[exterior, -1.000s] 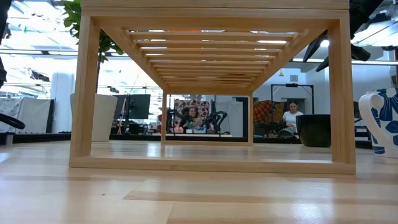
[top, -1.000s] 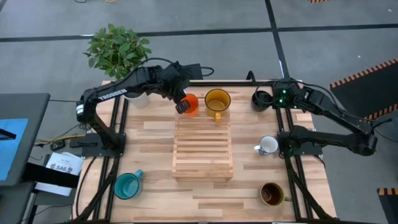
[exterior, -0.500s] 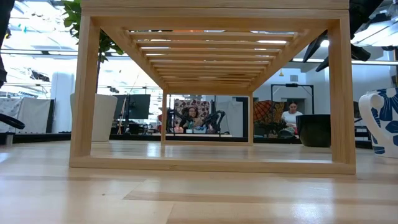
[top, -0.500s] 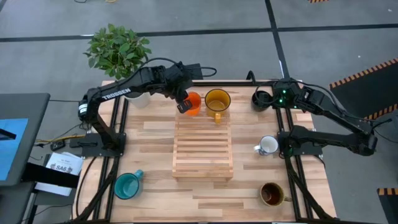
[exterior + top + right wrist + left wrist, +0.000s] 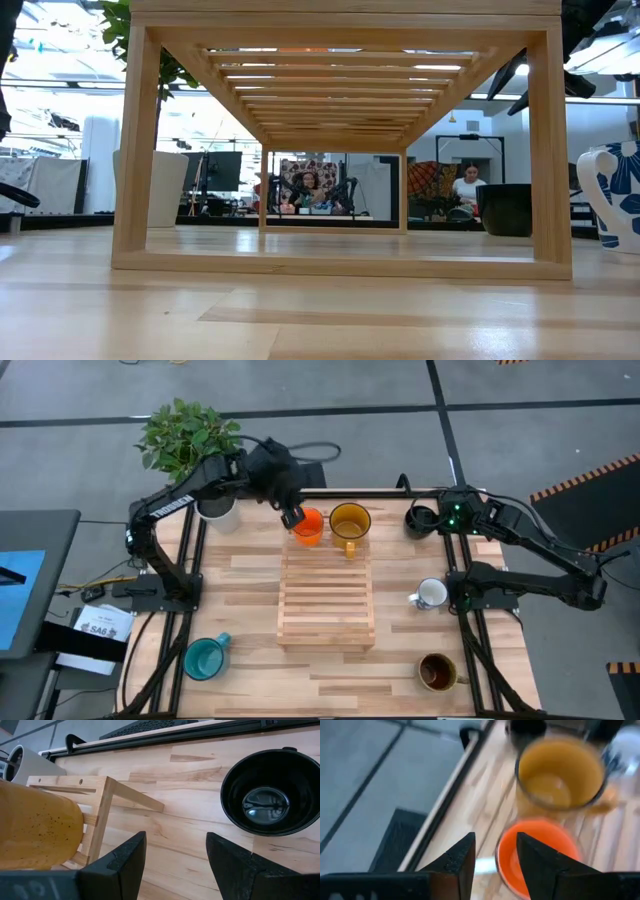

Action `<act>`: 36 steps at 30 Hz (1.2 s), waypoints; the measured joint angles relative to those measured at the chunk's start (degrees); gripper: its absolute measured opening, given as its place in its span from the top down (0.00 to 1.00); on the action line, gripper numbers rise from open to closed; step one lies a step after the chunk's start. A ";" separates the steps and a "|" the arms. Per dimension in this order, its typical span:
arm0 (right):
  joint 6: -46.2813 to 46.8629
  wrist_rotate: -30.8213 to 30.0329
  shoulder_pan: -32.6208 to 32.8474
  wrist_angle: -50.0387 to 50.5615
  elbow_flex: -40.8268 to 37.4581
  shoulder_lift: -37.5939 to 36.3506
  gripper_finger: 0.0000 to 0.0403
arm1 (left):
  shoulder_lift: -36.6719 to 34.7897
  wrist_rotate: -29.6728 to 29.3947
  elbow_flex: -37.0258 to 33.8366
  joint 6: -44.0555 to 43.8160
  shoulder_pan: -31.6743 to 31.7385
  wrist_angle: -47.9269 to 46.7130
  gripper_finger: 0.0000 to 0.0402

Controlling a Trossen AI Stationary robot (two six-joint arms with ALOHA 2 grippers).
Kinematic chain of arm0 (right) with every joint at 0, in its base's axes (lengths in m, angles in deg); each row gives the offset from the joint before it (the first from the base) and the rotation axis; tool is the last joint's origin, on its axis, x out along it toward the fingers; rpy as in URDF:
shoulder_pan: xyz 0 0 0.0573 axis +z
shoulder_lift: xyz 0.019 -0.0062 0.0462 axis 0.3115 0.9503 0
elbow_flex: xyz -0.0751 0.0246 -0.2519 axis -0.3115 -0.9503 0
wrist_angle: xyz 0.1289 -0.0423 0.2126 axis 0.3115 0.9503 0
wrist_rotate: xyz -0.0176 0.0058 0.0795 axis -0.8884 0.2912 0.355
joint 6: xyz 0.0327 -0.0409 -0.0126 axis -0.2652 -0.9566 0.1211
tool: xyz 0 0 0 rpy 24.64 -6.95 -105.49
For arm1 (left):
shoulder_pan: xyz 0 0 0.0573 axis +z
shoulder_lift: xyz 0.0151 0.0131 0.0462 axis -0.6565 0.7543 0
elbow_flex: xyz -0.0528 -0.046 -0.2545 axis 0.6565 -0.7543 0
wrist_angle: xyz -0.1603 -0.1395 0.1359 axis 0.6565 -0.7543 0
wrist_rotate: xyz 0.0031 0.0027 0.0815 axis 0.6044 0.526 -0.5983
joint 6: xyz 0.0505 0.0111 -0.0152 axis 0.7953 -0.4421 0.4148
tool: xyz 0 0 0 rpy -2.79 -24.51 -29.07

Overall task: Place coffee mugs
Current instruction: Put the white and blue patterned mug on the shelf

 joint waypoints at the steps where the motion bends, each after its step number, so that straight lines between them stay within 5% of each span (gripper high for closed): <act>1: -0.04 0.00 0.00 0.00 0.00 0.01 0.42 | -0.63 1.51 0.43 -0.72 0.23 0.39 0.68; 8: -1.91 0.02 0.00 0.00 0.00 0.02 0.42 | -12.91 6.55 -10.37 -5.37 -0.07 13.71 0.68; 17: -7.69 0.50 0.02 0.00 0.00 0.00 0.42 | -40.50 6.98 -52.27 -11.12 -4.22 51.80 0.68; 22: -8.26 0.56 0.02 -0.40 0.00 0.00 0.42 | -50.32 6.88 -67.42 -12.04 -5.42 66.99 0.68; 28: -9.58 2.62 0.02 -3.04 0.00 -0.01 0.42 | -55.30 5.36 -73.79 -14.02 -5.43 71.75 0.68; 33: -9.08 18.66 0.46 0.65 0.00 -0.03 0.42 | -55.78 2.52 -73.66 -13.52 -5.43 72.01 0.68; 36: -8.55 22.45 3.98 10.63 0.00 -0.03 0.44 | -55.73 2.38 -73.66 -12.68 -5.43 72.78 0.68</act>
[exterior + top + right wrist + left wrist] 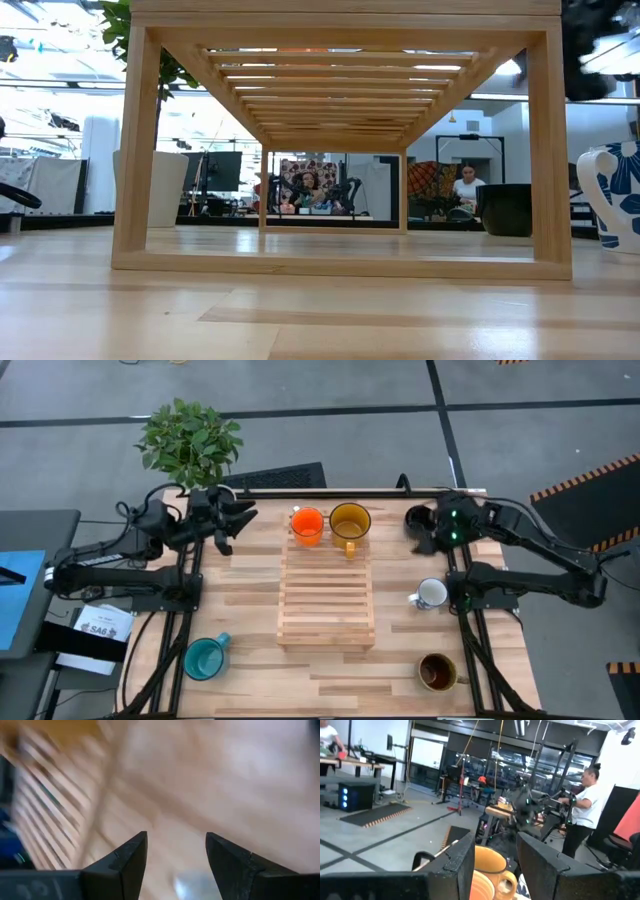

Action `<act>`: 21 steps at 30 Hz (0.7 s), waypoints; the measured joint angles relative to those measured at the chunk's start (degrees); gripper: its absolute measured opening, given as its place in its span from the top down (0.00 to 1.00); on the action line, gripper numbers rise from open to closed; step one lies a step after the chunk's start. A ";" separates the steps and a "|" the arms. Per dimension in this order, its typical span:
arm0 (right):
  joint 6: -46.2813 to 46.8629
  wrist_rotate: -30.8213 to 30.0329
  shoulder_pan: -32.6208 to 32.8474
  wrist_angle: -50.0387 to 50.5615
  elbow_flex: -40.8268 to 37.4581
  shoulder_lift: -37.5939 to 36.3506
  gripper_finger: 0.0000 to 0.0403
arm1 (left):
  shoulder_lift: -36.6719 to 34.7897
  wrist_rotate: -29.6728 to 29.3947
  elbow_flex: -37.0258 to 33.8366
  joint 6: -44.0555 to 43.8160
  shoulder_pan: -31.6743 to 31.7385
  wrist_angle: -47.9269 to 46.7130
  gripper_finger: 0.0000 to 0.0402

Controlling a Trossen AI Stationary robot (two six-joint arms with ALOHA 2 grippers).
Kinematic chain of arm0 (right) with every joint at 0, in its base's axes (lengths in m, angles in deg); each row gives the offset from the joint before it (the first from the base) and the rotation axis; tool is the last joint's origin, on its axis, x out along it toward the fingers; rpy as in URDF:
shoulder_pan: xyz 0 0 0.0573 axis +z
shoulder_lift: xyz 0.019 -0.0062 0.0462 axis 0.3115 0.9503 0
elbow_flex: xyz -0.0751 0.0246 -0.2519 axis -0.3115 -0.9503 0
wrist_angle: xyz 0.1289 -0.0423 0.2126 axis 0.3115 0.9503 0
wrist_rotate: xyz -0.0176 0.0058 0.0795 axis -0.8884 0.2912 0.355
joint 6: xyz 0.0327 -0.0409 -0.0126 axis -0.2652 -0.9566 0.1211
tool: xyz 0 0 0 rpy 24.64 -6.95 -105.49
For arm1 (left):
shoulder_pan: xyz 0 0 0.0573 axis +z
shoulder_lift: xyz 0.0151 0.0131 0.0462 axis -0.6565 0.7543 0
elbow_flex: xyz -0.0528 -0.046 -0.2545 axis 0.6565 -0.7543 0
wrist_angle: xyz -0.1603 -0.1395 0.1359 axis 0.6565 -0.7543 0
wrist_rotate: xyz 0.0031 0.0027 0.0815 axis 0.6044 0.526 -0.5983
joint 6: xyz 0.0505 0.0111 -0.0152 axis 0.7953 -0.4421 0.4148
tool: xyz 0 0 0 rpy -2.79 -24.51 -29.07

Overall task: Place coffee mugs
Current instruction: Put the white and blue patterned mug on the shelf

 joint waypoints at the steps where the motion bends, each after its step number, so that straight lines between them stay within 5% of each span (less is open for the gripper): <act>1: 1.02 -0.14 1.90 3.30 0.00 0.00 0.45 | 0.00 -0.01 0.00 0.26 0.00 0.02 0.68; 7: 11.95 -3.18 15.13 16.81 0.00 -0.46 0.48 | 0.02 -0.01 0.02 0.25 0.00 0.02 0.68; 21: 33.93 -17.70 34.58 21.56 0.00 5.57 0.48 | 0.02 -0.01 0.07 0.20 0.00 0.04 0.68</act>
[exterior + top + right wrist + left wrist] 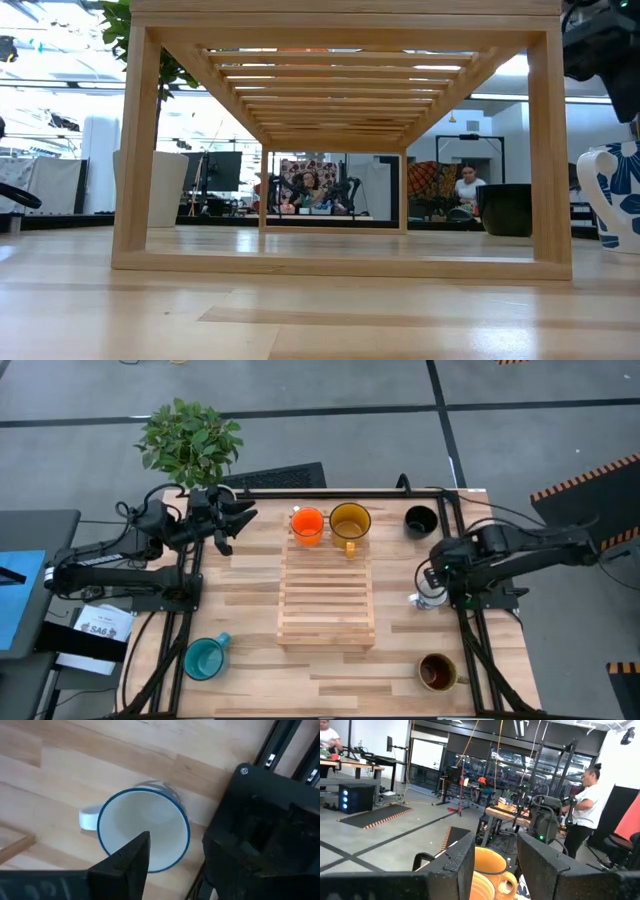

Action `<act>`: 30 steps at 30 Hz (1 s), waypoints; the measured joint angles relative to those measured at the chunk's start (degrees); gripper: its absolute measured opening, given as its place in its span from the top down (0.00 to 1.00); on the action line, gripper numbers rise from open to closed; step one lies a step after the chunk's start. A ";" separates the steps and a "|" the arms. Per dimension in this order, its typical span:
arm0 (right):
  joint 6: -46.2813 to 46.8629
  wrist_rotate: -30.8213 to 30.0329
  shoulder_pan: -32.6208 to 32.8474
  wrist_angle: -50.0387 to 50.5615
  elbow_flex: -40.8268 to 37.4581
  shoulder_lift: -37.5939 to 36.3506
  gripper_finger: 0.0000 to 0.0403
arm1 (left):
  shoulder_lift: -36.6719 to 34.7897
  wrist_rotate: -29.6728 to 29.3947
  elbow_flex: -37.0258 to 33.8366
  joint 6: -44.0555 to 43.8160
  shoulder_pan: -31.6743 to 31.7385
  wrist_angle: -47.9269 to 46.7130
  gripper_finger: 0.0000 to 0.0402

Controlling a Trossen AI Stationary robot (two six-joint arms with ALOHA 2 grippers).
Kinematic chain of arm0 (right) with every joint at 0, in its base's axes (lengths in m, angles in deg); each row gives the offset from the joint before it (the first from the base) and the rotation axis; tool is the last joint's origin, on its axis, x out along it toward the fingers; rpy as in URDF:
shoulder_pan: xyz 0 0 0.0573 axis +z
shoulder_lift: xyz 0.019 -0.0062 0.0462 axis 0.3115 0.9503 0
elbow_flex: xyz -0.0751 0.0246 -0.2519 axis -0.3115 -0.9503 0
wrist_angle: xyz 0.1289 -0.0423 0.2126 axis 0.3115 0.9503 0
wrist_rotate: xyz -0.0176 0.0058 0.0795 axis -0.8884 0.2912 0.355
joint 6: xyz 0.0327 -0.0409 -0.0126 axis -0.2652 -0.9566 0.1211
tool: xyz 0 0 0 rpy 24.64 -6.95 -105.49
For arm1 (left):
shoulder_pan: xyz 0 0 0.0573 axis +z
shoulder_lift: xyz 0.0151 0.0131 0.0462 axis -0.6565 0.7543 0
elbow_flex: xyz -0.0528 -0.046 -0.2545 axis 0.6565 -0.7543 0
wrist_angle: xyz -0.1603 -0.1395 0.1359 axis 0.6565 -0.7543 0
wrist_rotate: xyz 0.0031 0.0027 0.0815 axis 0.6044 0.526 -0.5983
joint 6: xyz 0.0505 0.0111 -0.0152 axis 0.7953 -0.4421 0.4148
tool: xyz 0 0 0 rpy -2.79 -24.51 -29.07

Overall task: Place coffee mugs
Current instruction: Put the white and blue patterned mug on the shelf

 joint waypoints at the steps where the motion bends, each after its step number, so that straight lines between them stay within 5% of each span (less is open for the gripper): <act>1: -0.19 -0.30 0.64 -0.34 0.00 0.97 0.48 | 0.00 0.00 0.00 -0.02 0.00 0.00 0.68; 10: -11.63 -0.45 2.53 -2.77 -2.72 9.11 0.48 | 0.00 0.00 0.02 -0.07 0.00 0.00 0.68; 22: -15.42 -4.07 2.53 -2.79 -2.75 16.50 0.49 | 0.00 -0.17 0.02 -0.13 0.00 0.00 0.68; 30: -18.14 -4.88 2.53 -6.66 -2.75 22.29 0.60 | 0.00 -0.20 0.02 -0.13 0.00 0.00 0.68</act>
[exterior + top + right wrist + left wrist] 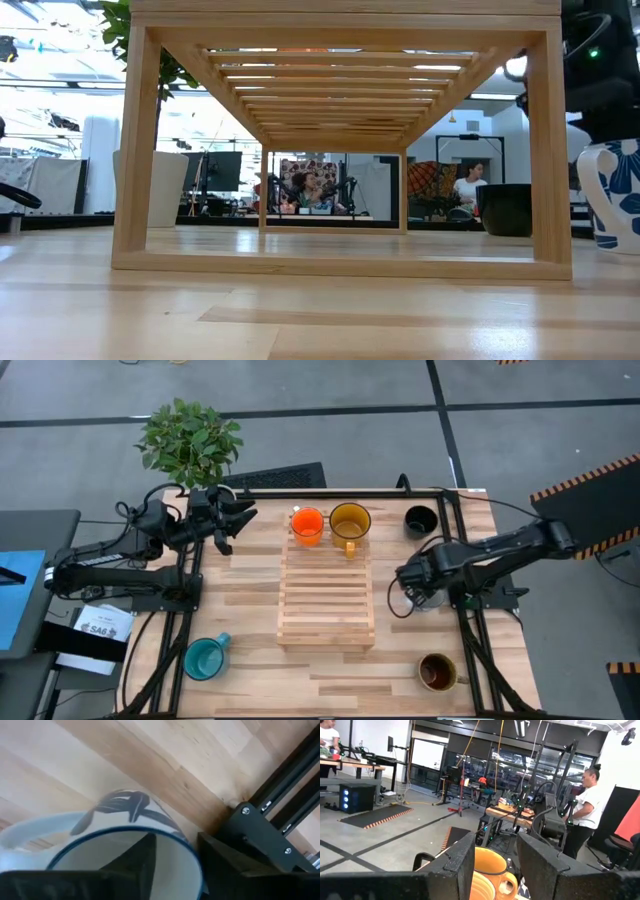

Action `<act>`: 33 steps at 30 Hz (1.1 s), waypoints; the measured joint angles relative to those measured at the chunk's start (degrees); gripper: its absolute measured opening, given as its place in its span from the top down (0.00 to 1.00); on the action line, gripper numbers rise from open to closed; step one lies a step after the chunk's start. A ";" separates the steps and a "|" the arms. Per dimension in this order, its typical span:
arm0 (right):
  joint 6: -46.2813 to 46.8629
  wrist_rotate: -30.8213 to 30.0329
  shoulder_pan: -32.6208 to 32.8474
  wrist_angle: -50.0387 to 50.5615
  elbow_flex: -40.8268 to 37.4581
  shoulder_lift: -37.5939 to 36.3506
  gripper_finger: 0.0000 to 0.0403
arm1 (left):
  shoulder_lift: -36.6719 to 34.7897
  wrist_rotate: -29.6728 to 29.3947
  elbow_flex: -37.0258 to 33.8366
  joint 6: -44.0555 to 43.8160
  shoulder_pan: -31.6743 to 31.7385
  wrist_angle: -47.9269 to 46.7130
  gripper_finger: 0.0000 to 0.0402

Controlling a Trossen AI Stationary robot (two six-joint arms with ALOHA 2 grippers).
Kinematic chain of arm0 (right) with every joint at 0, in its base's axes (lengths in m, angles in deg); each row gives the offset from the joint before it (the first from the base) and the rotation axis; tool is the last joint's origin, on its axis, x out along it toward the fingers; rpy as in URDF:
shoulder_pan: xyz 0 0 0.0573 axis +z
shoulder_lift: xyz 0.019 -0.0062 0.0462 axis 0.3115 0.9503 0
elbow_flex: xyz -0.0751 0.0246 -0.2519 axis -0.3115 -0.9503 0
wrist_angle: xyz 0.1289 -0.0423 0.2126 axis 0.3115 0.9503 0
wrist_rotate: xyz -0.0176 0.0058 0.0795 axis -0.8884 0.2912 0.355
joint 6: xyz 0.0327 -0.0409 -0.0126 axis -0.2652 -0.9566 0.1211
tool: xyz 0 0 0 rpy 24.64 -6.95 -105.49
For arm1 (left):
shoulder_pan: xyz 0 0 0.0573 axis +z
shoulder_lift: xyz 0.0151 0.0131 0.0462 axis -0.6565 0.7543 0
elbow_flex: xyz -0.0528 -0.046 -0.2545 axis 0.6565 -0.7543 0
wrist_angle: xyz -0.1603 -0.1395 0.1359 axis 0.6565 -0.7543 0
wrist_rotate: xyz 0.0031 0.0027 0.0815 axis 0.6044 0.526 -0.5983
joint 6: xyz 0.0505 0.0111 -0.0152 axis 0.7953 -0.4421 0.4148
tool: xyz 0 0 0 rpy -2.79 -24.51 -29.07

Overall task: Place coffee mugs
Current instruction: Put the white and blue patterned mug on the shelf

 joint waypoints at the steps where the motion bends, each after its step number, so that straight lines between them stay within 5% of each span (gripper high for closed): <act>1: -0.43 0.00 0.00 -0.02 0.00 0.52 0.63 | 0.00 0.00 0.00 0.01 0.00 0.00 0.68; 7: -4.14 2.20 0.07 1.29 1.52 0.41 0.90 | 0.00 0.00 0.00 0.02 0.00 -0.02 0.68; 16: -11.06 9.86 0.11 14.00 21.43 -3.01 0.90 | 0.02 0.00 0.02 0.19 0.00 -0.02 0.68; 22: -9.67 14.57 0.03 9.84 41.87 -0.35 0.90 | 0.02 0.00 0.02 0.39 -0.02 -0.02 0.68; 33: -8.97 1.47 -1.92 14.35 65.82 19.03 0.90 | 0.02 0.00 0.02 0.35 -0.02 -0.02 0.68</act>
